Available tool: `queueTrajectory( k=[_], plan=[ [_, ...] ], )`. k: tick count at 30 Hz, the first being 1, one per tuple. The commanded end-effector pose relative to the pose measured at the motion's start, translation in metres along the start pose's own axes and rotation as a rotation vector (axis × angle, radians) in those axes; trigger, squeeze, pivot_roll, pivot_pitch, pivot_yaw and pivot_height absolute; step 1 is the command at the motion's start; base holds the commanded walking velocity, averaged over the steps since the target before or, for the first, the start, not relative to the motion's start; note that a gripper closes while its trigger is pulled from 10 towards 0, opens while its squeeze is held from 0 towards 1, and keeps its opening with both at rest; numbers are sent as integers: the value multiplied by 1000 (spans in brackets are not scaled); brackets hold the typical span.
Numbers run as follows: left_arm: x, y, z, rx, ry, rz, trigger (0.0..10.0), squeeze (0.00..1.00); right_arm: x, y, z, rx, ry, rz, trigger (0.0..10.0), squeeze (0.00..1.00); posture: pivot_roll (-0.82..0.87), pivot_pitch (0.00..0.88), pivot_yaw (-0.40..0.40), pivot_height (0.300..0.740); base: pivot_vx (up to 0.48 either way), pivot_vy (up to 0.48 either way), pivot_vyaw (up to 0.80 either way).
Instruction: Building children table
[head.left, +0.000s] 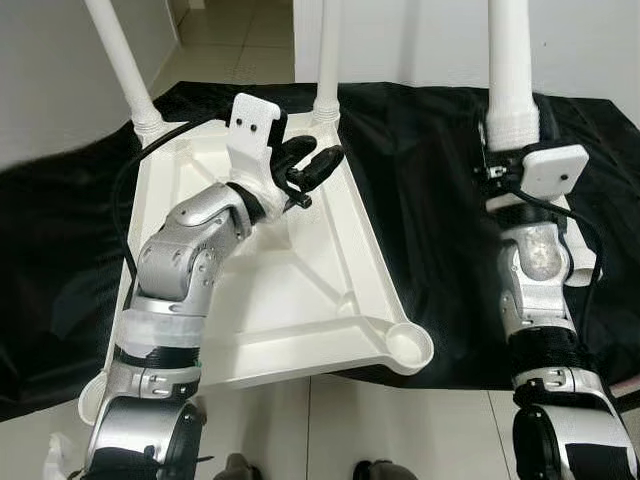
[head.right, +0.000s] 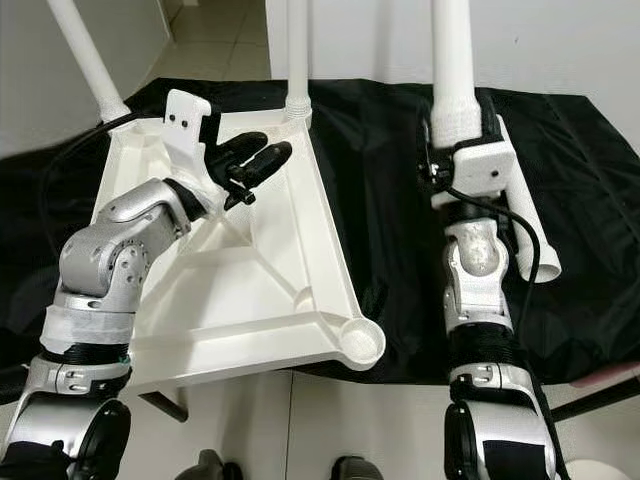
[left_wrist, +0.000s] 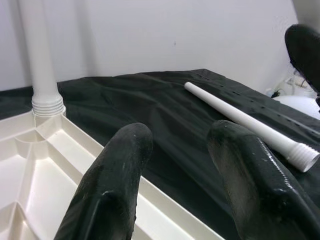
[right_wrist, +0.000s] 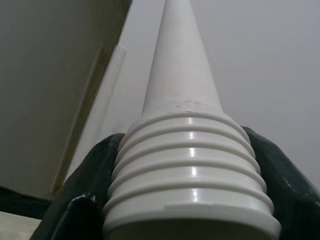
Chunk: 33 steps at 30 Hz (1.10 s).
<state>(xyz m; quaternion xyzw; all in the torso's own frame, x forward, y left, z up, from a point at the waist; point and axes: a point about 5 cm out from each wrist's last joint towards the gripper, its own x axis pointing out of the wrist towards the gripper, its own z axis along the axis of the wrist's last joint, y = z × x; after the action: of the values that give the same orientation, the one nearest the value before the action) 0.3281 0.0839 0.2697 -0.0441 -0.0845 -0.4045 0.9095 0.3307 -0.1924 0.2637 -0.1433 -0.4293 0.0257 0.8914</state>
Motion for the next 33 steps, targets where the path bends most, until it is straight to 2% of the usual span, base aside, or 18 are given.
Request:
queueTrajectory(
  k=[1, 4, 5, 6, 7, 12, 13, 16, 24, 27, 31, 33],
  plan=[
    [2, -13, 8, -37, -2, -212, 10000, 0, 1, 8, 11, -13, -56, 63, 10000, 0, -76, 54, 64, 740, 0, 0, 0],
    [2, -13, 8, -37, -2, -212, 10000, 0, 1, 8, 11, -13, -56, 63, 10000, 0, -76, 54, 64, 740, 0, 0, 0],
    [2, -16, 13, -64, -14, -264, 10000, 98, 1, 14, 14, -10, -71, 97, 10000, 0, -76, 54, 64, 740, 0, 0, 0],
    [2, -18, 19, -122, -30, -312, 10000, 1000, -1, 20, 16, -14, -79, 132, 10000, 0, -78, 54, 59, 740, 0, 0, 0],
    [0, -19, 25, -162, -52, -362, 10000, 1000, -4, 24, 17, -12, -78, 159, 10000, 0, -78, 54, 57, 740, 0, 0, 0],
    [-2, -21, 33, -197, -59, -426, 10000, 1000, -12, 34, 16, 12, -58, 202, 10000, 0, -78, 56, 52, 740, 0, 0, 0],
    [-1, -22, 34, -231, -35, -432, 10000, 0, -18, 41, 17, 58, -41, 223, 10000, 0, -76, 58, 49, 740, 0, 0, 0],
    [0, -23, 37, -267, -27, -450, 10000, 0, -26, 50, 17, 75, -31, 255, 10000, 0, -76, 59, 47, 740, 0, 0, 0],
    [0, -21, 41, -291, -23, -462, 10000, 0, -36, 59, 18, 84, -13, 295, 10000, 0, -82, 60, 52, 740, 0, 0, 0],
    [4, -20, 37, -369, -5, -430, 10000, 0, -43, 66, 19, 78, -10, 325, 10000, 0, -83, 60, 56, 740, 0, 0, 0],
    [8, -18, 34, -381, 19, -401, 10000, 0, -47, 70, 21, 73, -7, 343, 10000, 0, -86, 60, 58, 740, 0, 0, 0],
    [11, -14, 34, -423, 21, -377, 10000, 0, -52, 75, 21, 67, -8, 371, 10000, 0, -85, 62, 60, 740, 0, 0, 0]
  ],
)
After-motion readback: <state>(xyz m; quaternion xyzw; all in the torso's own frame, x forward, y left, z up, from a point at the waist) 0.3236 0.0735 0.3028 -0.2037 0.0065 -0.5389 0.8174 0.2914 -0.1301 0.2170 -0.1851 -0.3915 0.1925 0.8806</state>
